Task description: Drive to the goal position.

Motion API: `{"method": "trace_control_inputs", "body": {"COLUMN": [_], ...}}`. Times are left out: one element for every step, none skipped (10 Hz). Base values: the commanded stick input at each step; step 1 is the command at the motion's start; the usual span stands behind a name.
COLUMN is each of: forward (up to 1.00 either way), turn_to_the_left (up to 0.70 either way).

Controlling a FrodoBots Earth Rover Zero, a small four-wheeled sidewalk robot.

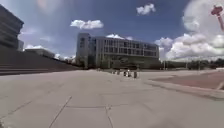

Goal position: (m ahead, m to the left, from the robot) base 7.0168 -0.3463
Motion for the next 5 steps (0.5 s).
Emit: {"method": "trace_control_inputs", "body": {"forward": [0.93,0.93,0.93,0.93,0.93], "turn_to_the_left": [0.0,0.0,0.0,0.0,0.0]}}
